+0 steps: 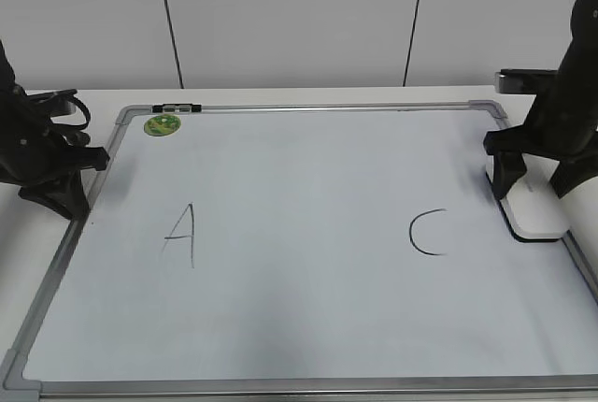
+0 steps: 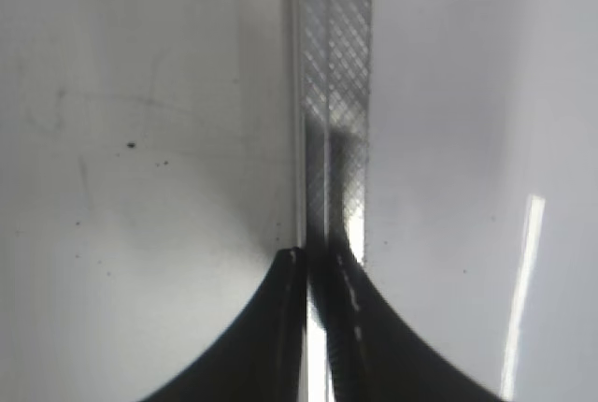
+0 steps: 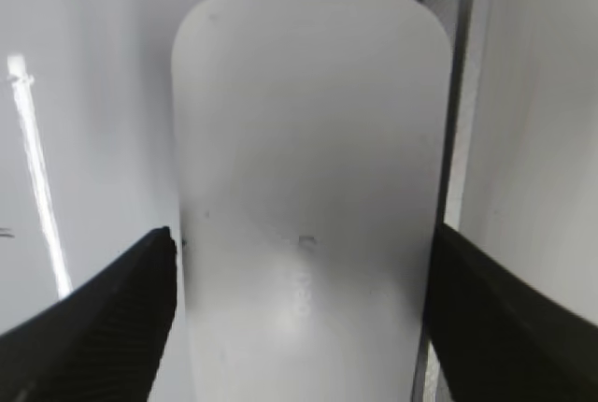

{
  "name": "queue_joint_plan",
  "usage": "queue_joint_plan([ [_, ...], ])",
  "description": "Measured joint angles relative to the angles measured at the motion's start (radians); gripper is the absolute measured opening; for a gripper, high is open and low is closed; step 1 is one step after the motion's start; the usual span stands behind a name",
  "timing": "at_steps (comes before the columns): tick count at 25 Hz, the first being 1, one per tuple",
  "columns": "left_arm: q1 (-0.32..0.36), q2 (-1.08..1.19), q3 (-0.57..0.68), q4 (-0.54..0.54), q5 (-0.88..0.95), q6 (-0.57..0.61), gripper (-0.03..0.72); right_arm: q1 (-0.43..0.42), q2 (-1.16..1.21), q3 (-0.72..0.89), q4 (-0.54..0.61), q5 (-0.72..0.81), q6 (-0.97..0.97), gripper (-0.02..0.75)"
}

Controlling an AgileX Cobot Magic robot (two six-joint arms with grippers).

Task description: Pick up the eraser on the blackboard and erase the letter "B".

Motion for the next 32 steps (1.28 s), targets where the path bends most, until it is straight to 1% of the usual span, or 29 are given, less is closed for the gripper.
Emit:
queue_joint_plan([
  [6,0.0,0.0,0.0,0.0,0.0,0.0,0.034,0.0,0.0,-0.043,0.0,0.081,0.0,0.608],
  [9,0.0,0.0,0.0,0.0,0.0,0.0,0.034,0.0,0.0,-0.118,0.002,0.145,-0.003,0.608],
  [13,0.0,0.0,0.0,0.0,0.001,0.0,0.053,0.0,0.0,-0.228,0.069,0.189,-0.051,0.607],
  [15,0.0,0.0,0.0,0.0,0.006,0.0,0.081,0.0,0.0,-0.276,0.1,0.193,-0.07,0.604],
  [17,0.0,0.0,0.0,0.0,0.006,0.0,0.129,0.0,0.0,-0.309,0.114,0.195,-0.077,0.599],
  [19,0.0,0.0,-0.002,0.003,0.01,0.0,0.188,0.0,-0.004,-0.318,0.118,0.197,-0.082,0.596],
  [21,0.0,0.002,-0.018,0.009,0.031,0.0,0.272,0.0,-0.018,-0.32,0.12,0.198,-0.084,0.596],
  [23,0.0,0.014,-0.05,0.02,0.064,0.0,0.341,0.0,-0.037,-0.32,0.118,0.201,-0.084,0.596],
  [25,0.0,0.016,-0.091,0.024,0.111,0.0,0.389,0.0,-0.058,-0.32,0.118,0.203,-0.084,0.596],
  [28,0.0,0.016,-0.183,0.04,0.198,0.0,0.411,0.0,-0.102,-0.32,0.116,0.207,-0.088,0.596],
  [32,0.0,0.005,-0.296,0.053,0.328,0.0,0.414,0.0,-0.174,-0.312,0.097,0.211,-0.092,0.596],
])
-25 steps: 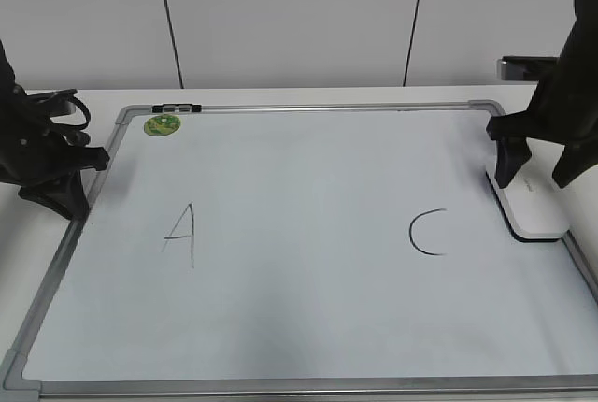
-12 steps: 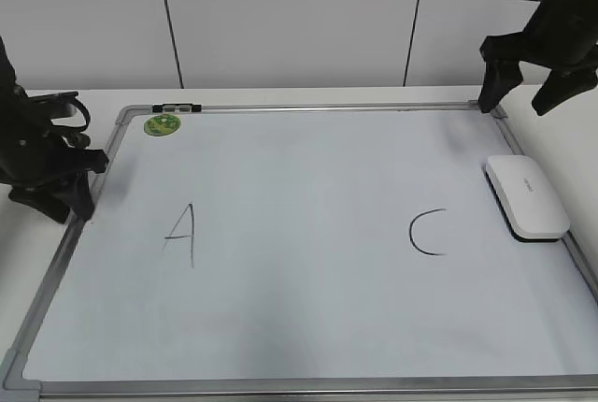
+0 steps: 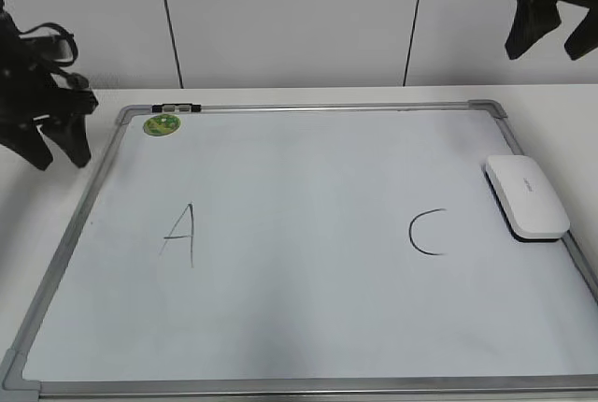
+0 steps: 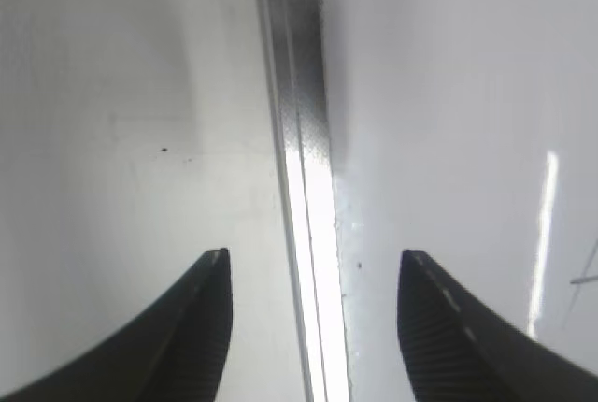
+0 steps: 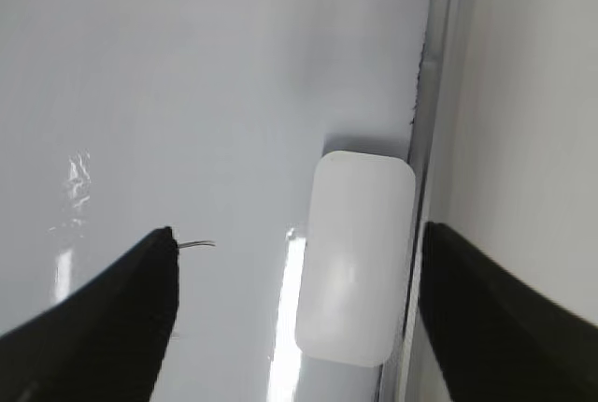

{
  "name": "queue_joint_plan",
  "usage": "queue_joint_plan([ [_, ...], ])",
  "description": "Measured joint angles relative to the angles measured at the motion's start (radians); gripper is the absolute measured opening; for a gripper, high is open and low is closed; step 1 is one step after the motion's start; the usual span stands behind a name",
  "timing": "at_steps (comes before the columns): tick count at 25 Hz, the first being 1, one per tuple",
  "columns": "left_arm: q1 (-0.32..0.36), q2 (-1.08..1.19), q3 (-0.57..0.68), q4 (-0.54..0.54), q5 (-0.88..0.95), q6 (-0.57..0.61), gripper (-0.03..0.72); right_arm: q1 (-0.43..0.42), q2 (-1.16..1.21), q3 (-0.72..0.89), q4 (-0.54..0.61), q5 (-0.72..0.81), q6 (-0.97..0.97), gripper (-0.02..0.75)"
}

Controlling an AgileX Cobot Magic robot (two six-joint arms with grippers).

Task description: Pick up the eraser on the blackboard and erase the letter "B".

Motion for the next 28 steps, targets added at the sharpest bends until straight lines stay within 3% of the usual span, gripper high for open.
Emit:
queue_joint_plan([
  [14,-0.023,-0.352,-0.03,-0.03,0.041,0.0,0.417,0.0,-0.454,0.321,-0.025,0.011,-0.029,0.595],
  [22,-0.096,-0.598,-0.03,-0.032,0.062,0.0,0.417,0.0,-0.714,0.553,-0.027,0.015,-0.032,0.594],
  [28,-0.117,-0.793,0.081,-0.032,0.065,0.0,0.417,0.0,-0.947,0.715,-0.027,0.018,-0.032,0.594],
])
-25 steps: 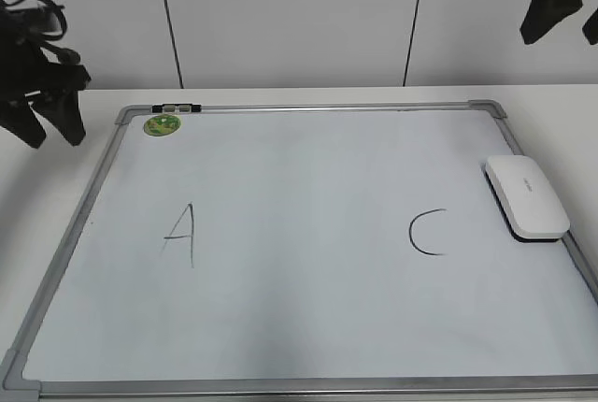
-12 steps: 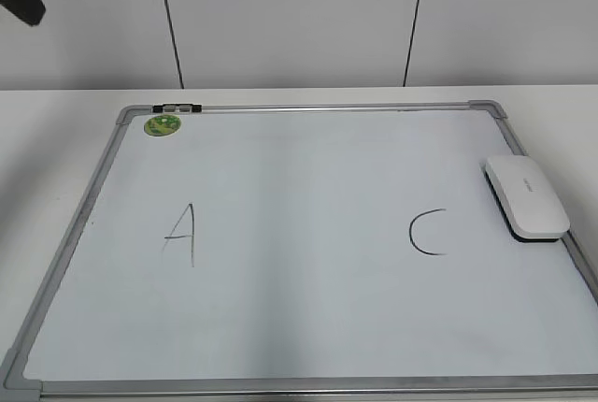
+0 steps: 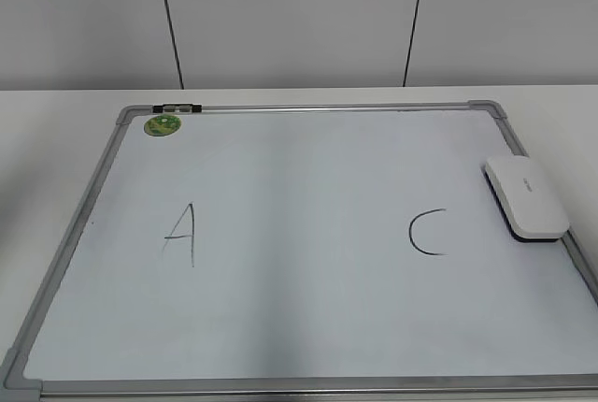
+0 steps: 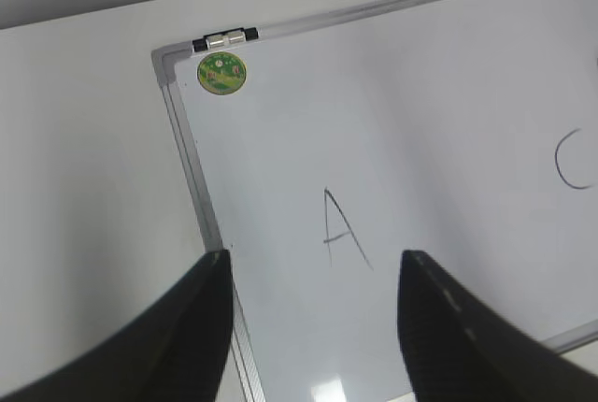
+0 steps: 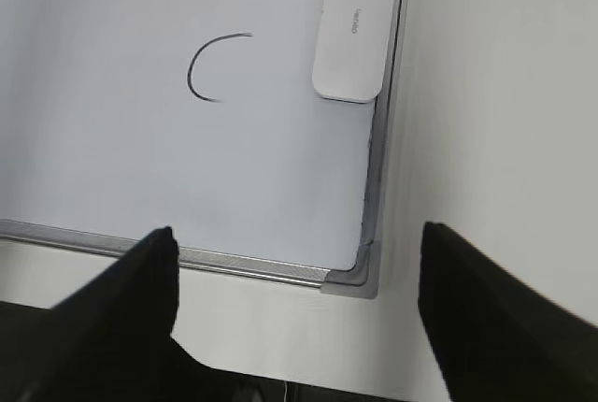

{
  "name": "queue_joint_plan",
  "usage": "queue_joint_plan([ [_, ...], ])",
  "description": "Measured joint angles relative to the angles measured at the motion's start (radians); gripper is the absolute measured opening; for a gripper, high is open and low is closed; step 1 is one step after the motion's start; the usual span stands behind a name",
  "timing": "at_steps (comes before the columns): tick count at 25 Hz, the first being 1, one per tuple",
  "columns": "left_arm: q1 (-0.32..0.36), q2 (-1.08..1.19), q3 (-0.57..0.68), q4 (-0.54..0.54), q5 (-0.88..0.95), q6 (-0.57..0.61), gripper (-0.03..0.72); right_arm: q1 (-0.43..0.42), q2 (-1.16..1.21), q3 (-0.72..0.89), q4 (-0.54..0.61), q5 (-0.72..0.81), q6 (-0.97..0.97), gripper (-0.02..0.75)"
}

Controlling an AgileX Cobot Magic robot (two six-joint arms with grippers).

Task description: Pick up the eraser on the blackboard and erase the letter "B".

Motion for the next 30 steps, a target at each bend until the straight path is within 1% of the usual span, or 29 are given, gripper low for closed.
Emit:
queue_joint_plan([
  [4,0.0,-0.135,0.164,0.006,0.002,0.002,0.415,0.0,-0.158,0.083,0.014,0.002,0.0,0.593],
  [7,0.0,-0.235,0.287,0.016,0.005,0.002,0.412,0.008,-0.265,0.153,0.047,0.004,0.0,0.593],
  [12,0.0,-0.406,0.467,0.041,0.006,0.002,0.41,0.026,-0.368,0.261,0.073,0.004,0.014,0.593],
  [18,0.0,-0.605,0.668,0.06,-0.067,0.002,0.41,0.027,-0.483,0.414,0.09,-0.007,0.032,0.593],
  [23,0.0,-0.74,0.848,0.085,-0.122,0.002,0.41,0.027,-0.575,0.504,0.094,-0.031,0.034,0.593],
  [27,0.0,-0.805,0.958,0.085,-0.173,0.002,0.41,0.027,-0.609,0.579,0.094,-0.041,0.034,0.593],
  [30,0.0,-0.819,1.015,0.087,-0.194,0.002,0.41,0.027,-0.609,0.62,0.094,-0.066,0.036,0.592],
])
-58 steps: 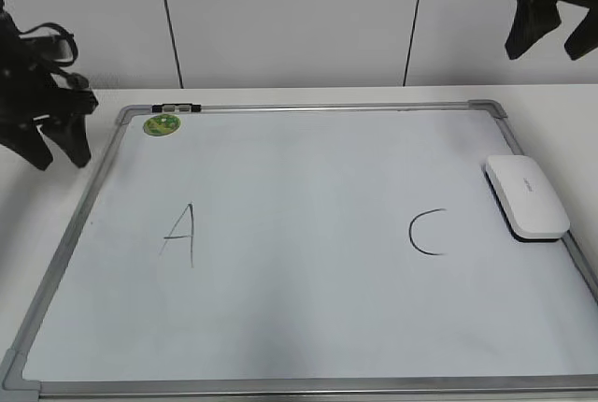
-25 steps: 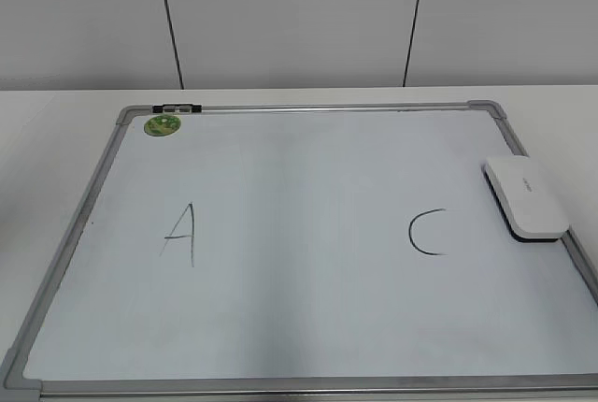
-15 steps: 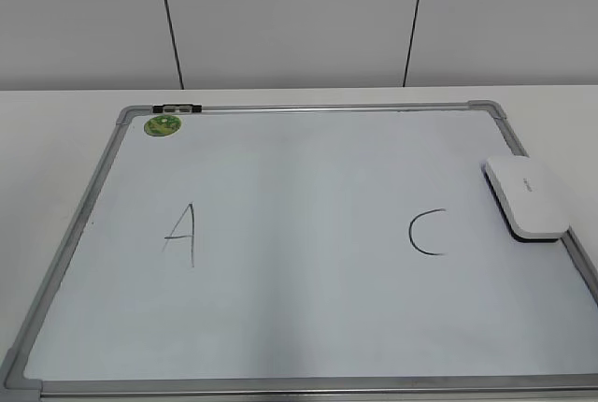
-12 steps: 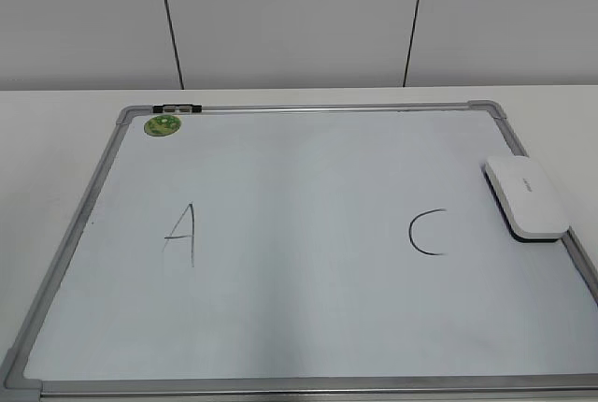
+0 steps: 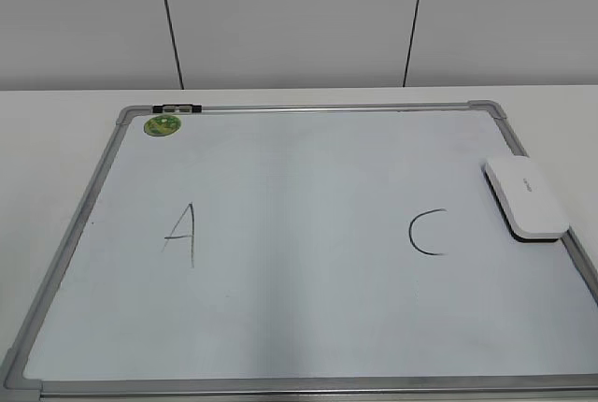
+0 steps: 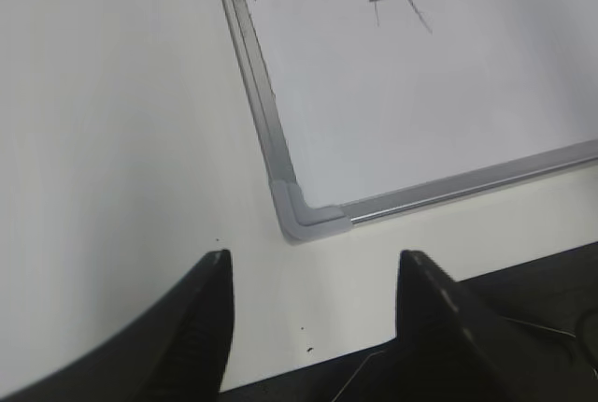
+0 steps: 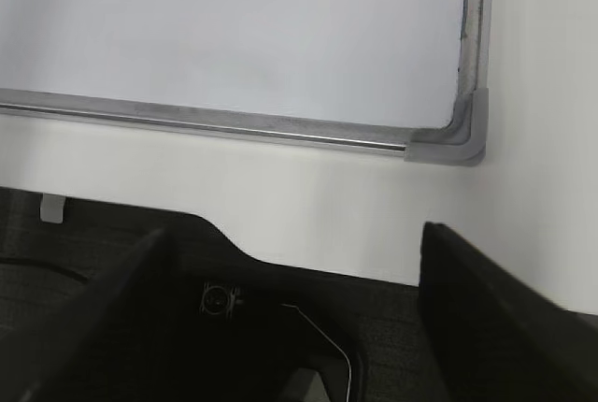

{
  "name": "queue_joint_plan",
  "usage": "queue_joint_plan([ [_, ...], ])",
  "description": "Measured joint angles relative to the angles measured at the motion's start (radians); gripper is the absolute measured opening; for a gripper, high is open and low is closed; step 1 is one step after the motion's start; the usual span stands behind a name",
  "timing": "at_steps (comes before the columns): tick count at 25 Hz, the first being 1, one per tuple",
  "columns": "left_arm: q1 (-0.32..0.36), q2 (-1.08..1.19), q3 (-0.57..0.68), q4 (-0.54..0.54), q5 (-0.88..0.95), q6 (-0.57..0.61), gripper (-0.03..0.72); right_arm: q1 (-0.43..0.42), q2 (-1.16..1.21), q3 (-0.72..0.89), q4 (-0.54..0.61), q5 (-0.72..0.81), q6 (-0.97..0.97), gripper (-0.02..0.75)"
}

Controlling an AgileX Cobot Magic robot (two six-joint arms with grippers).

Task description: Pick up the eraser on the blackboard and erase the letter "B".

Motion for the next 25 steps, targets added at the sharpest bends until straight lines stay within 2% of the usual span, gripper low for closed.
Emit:
queue_joint_plan([
  [5,0.0,0.0,0.07,0.0,-0.023,0.0,0.41,0.0,0.0,0.033,-0.009,-0.046,0.002,0.592],
  [11,0.0,-0.001,0.072,0.001,-0.019,0.0,0.41,0.0,0.0,0.038,-0.063,-0.05,0.04,0.589],
  [17,0.0,-0.001,0.099,0.059,0.017,-0.003,0.41,0.0,0.0,0.038,-0.157,-0.05,0.115,0.533],
  [25,0.0,-0.001,0.099,0.073,0.019,-0.02,0.41,0.0,0.0,0.038,-0.167,-0.052,0.126,0.508],
])
